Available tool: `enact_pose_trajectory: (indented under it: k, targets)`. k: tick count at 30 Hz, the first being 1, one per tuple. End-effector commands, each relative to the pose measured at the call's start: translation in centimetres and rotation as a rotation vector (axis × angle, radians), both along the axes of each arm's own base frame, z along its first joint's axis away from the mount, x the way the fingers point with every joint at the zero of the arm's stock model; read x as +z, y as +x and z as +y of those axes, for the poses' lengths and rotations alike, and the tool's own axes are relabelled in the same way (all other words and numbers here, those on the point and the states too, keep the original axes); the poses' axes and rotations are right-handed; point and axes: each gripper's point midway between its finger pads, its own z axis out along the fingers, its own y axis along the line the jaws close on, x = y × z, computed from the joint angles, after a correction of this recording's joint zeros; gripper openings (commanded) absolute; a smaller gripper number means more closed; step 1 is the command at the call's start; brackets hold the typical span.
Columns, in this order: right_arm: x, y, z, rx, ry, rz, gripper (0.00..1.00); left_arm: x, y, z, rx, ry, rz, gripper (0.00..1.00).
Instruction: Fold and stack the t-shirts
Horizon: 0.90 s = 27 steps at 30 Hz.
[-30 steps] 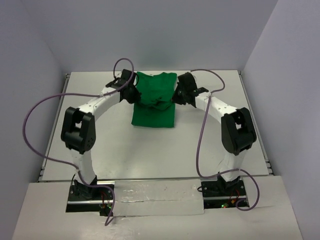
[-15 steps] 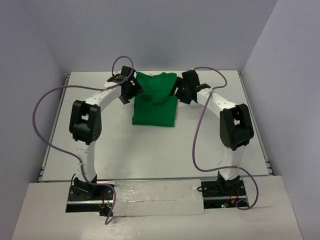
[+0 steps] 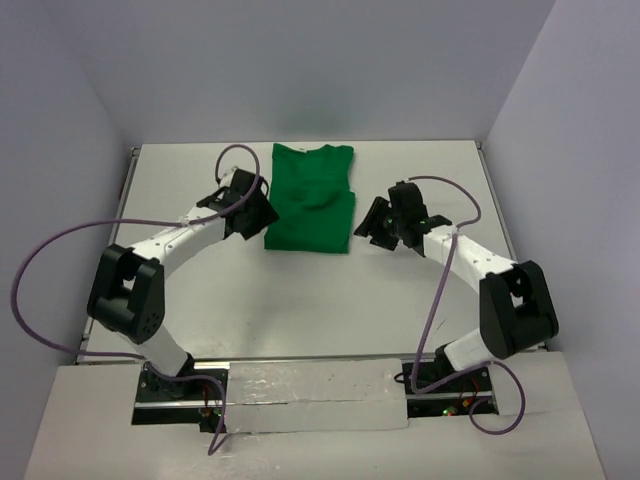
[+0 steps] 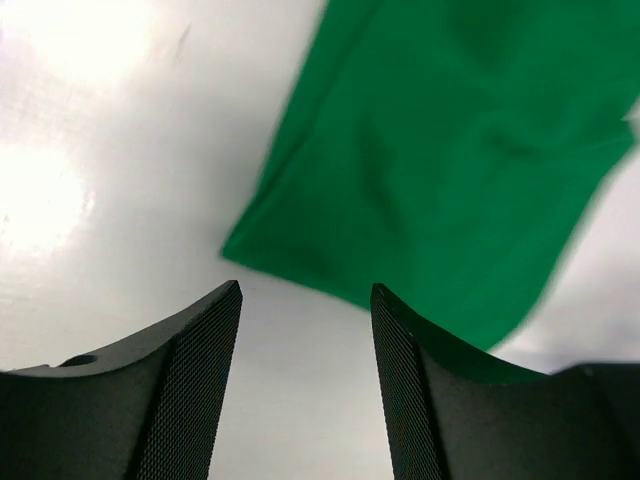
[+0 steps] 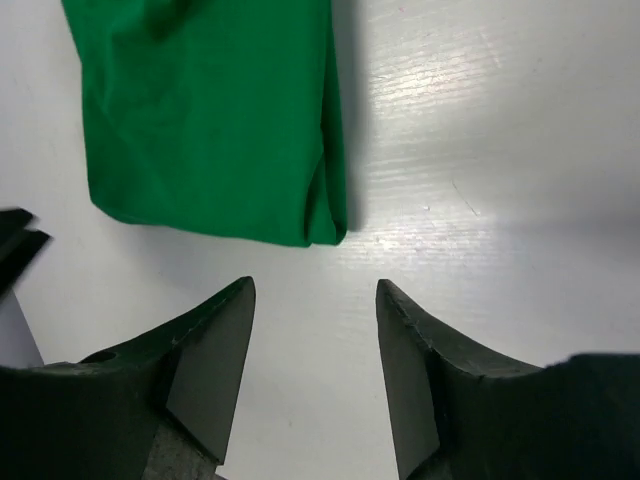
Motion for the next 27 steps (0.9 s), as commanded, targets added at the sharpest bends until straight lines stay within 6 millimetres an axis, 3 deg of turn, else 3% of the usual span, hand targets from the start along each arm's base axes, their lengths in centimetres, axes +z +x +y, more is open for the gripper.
enact_pose_trajectory:
  k: [1,10,16,22,27]
  targets:
    - [-0.2,2.7,1.8,0.052,0.029,-0.006,0.51,0.2,2.4,-1.0,-0.016,-0.012,-0.066,0.58]
    - [-1.7,5.7,2.6,0.053,-0.002,0.028,0.49,-2.5,5.0,0.1,-0.004,0.119,-0.029,0.55]
    - [-2.6,7.0,2.4,0.036,-0.037,0.038,0.49,-4.1,5.3,-0.8,-0.035,0.096,0.013,0.48]
    - [-3.6,7.6,2.6,0.044,-0.050,0.058,0.45,-4.8,5.1,-0.4,-0.032,0.114,0.036,0.53]
    - [-4.3,7.7,3.0,0.052,-0.037,0.072,0.34,-4.6,4.8,-0.5,-0.033,0.099,0.026,0.38]
